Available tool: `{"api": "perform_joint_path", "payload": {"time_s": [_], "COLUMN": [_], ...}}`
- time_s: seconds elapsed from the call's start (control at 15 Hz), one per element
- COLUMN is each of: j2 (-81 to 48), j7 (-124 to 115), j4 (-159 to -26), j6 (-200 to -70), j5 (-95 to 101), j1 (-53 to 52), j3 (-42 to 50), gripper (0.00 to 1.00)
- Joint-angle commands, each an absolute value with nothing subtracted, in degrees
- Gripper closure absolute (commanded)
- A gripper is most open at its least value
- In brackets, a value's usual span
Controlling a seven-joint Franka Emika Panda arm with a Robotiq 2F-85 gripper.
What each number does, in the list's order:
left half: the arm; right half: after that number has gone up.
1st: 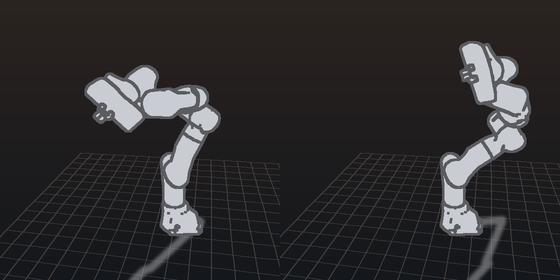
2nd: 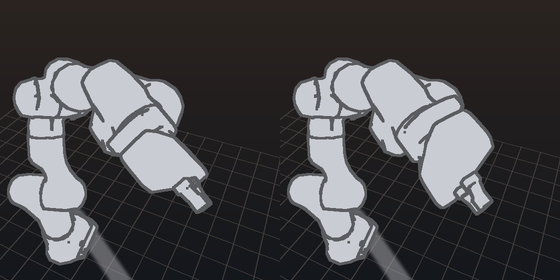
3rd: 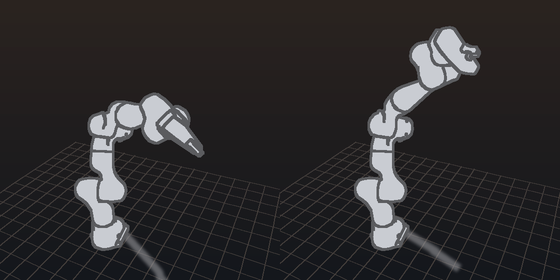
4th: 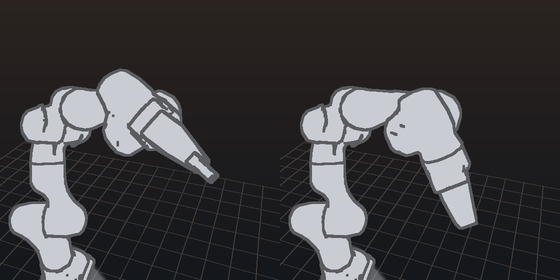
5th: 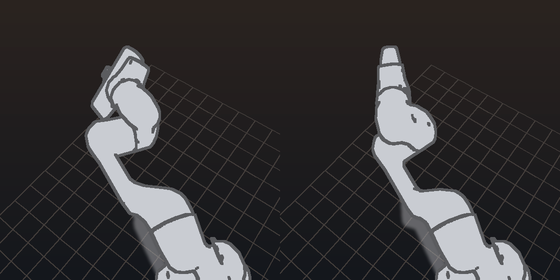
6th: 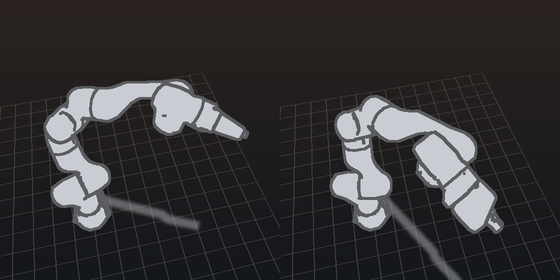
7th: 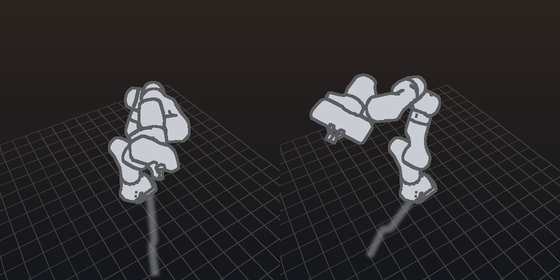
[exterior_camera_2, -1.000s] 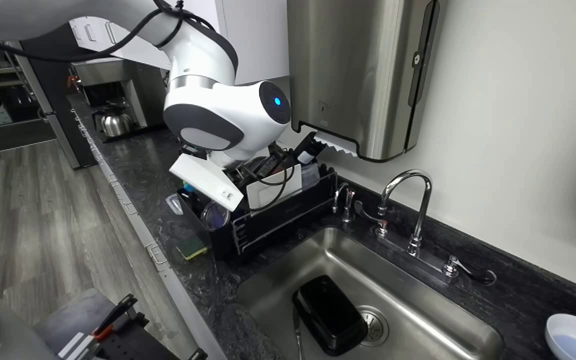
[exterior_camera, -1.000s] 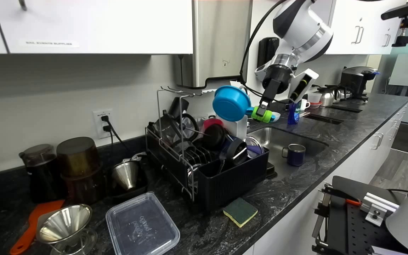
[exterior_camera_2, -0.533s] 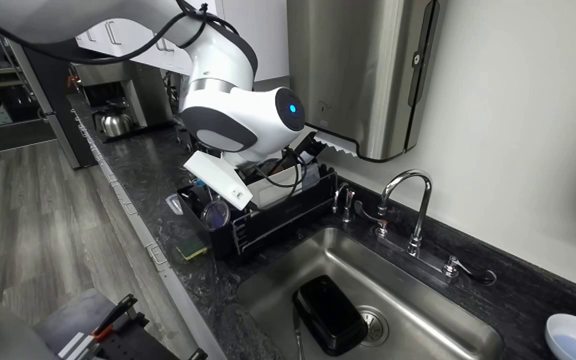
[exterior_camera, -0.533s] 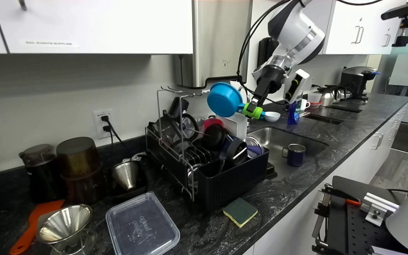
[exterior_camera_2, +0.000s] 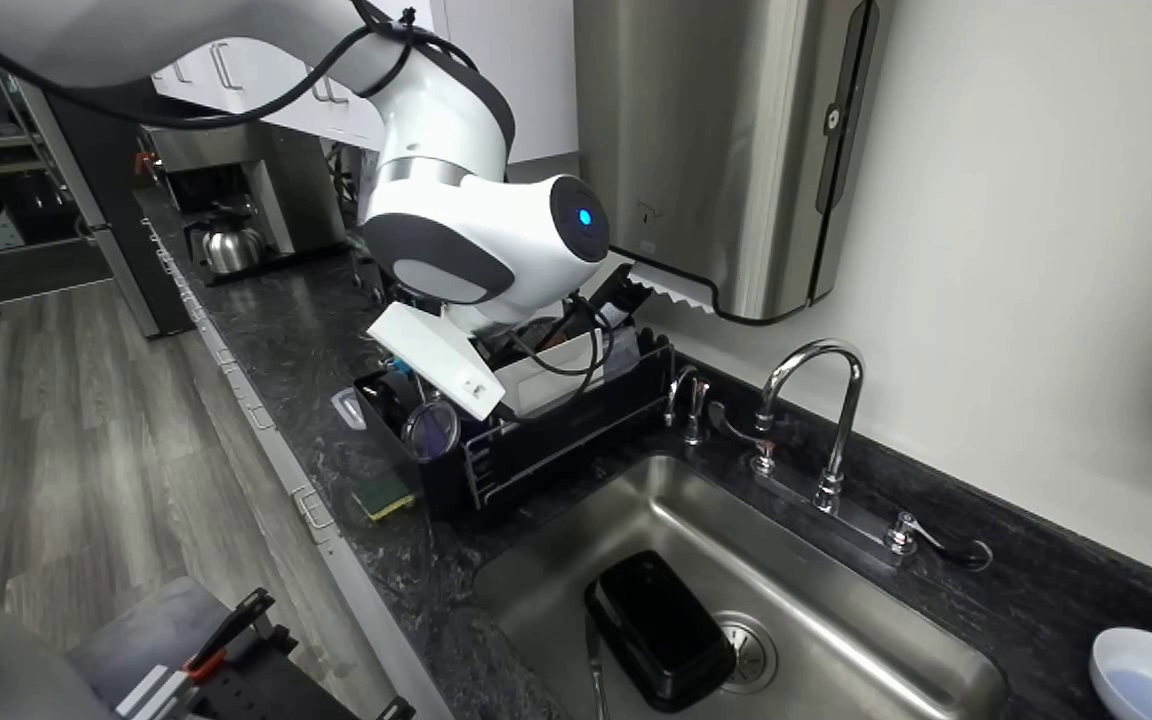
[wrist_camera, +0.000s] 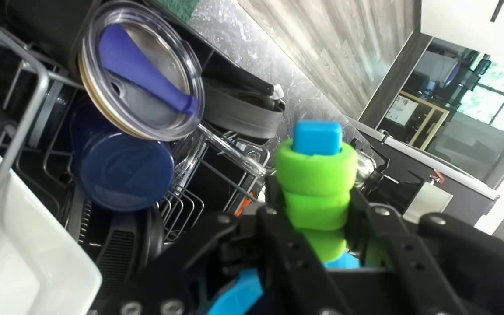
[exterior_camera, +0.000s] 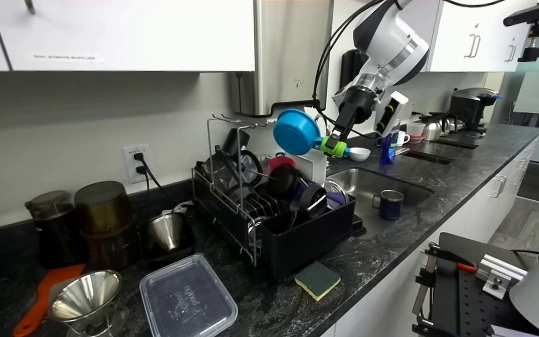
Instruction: Put the blue pan on the the dish dryer
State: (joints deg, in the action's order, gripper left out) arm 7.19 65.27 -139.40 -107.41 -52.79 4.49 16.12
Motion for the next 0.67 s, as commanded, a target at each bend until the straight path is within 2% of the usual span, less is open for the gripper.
{"api": "perform_joint_path", "payload": {"time_s": [0.0,0.13,0.2,0.6], "j2": [7.09,7.09,7.09,8.01], "j7": [65.35,65.35,65.35,60.77], "j4": [-139.3,-139.3,-139.3,-139.07], "j6": [-107.14,-107.14,-107.14,-101.51], "j5": [-52.91,-52.91,-52.91,-58.56], "j1": [6.46,6.46,6.46,6.4], "j3": [14.28,14.27,14.27,13.86], "gripper": [0.67,0.67,0.92,0.92]}}
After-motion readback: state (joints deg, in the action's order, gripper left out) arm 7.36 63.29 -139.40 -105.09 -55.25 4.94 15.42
